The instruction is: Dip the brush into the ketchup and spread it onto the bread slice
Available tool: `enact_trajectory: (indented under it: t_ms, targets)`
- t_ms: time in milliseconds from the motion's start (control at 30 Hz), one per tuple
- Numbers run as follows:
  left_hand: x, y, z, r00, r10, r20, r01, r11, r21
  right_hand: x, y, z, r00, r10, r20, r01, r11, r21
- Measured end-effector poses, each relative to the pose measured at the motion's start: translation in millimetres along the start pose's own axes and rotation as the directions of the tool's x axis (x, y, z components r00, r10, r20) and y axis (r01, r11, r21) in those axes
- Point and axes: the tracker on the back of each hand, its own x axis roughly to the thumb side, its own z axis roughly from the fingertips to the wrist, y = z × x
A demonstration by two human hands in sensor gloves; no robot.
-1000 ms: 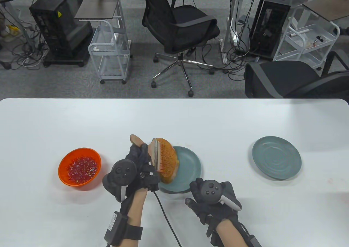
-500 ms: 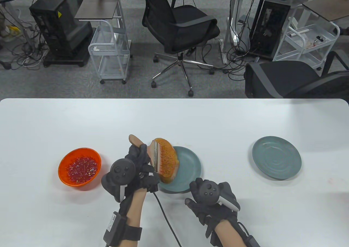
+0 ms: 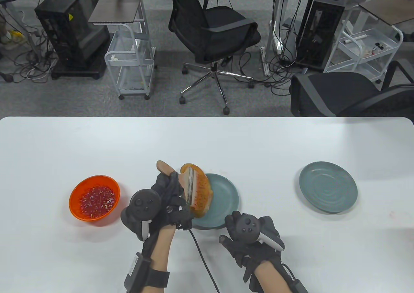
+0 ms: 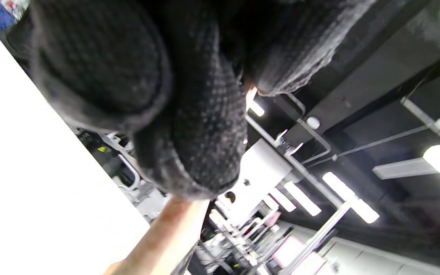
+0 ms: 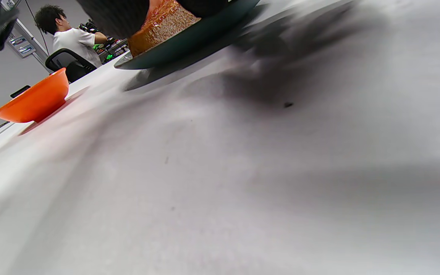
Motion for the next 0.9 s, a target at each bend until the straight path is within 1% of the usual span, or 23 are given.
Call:
enact_trajectory:
  t_ms: [67, 200, 233, 300, 333, 367, 533, 567, 667, 733, 833, 900]
  targets:
    - [-2, 4, -1, 0.999, -0.023, 0.026, 0.022, 0.998, 0.052, -1, 0, 0, 1.000, 0.000, 0.002, 0.000, 1.000, 0.001]
    - [3, 16, 0, 0.997, -0.060, 0.053, 0.054, 0.993, 0.103, -1, -1, 0, 1.000, -0.022, 0.000, 0.022, 1.000, 0.002]
    - [3, 16, 0, 0.997, -0.049, 0.054, 0.044, 0.995, 0.092, -1, 0, 0, 1.000, -0.016, -0.001, 0.016, 1.000, 0.002]
    - [2, 11, 1, 0.998, 0.053, 0.033, -0.055, 0.997, 0.046, 0, 0, 0, 1.000, -0.011, -0.004, 0.011, 1.000, 0.002]
    - [1, 7, 2, 0.993, 0.121, 0.013, -0.121, 0.992, 0.023, 0, 0, 0, 1.000, -0.011, -0.004, 0.011, 1.000, 0.002]
    - [1, 3, 3, 0.987, 0.158, -0.006, -0.158, 0.987, 0.009, 0, 1, 0, 1.000, -0.008, -0.002, 0.008, 1.000, 0.002]
    - [-9, -12, 2, 0.984, 0.168, -0.054, -0.172, 0.983, -0.068, -3, 1, 1, 1.000, -0.023, 0.002, 0.023, 1.000, 0.003]
    - [-10, -11, 1, 0.987, 0.151, -0.052, -0.154, 0.986, -0.058, -3, 1, 0, 1.000, -0.024, 0.002, 0.024, 1.000, 0.003]
    - [-12, 0, 0, 0.996, 0.083, -0.035, -0.082, 0.996, 0.022, -2, 1, 0, 1.000, -0.012, 0.001, 0.012, 1.000, 0.004]
    - [-9, 9, 0, 1.000, 0.026, -0.005, -0.026, 0.997, 0.079, -2, 1, 0, 1.000, -0.019, 0.001, 0.019, 1.000, 0.005]
    - [-3, 10, 1, 0.998, 0.054, 0.026, -0.056, 0.995, 0.079, -2, 1, 0, 1.000, -0.022, -0.001, 0.022, 1.000, 0.005]
    - [1, 4, 2, 0.992, 0.121, 0.030, -0.122, 0.992, 0.030, -1, 2, 0, 1.000, -0.020, -0.003, 0.020, 1.000, 0.005]
